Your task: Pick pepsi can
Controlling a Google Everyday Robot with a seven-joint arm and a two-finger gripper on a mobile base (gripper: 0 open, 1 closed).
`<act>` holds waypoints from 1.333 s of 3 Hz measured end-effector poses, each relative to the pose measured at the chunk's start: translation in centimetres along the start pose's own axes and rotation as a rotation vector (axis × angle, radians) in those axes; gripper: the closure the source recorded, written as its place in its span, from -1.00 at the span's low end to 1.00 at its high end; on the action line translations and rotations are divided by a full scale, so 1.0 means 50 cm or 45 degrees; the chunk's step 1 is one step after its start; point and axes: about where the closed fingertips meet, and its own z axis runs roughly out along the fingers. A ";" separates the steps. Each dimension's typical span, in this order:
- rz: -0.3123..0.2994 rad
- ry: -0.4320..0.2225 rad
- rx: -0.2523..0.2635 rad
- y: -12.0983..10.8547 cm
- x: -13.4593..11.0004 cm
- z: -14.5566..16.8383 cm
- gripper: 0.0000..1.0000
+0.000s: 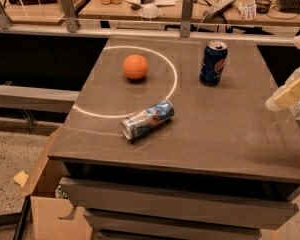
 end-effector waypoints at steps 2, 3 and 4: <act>0.093 -0.340 -0.032 -0.062 0.004 0.084 -1.00; 0.087 -0.330 -0.027 -0.061 0.004 0.081 -1.00; 0.132 -0.410 -0.032 -0.061 -0.005 0.106 -1.00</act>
Offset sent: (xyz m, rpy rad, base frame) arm 0.0345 -0.0080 -0.0128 0.1681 -0.0929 0.0138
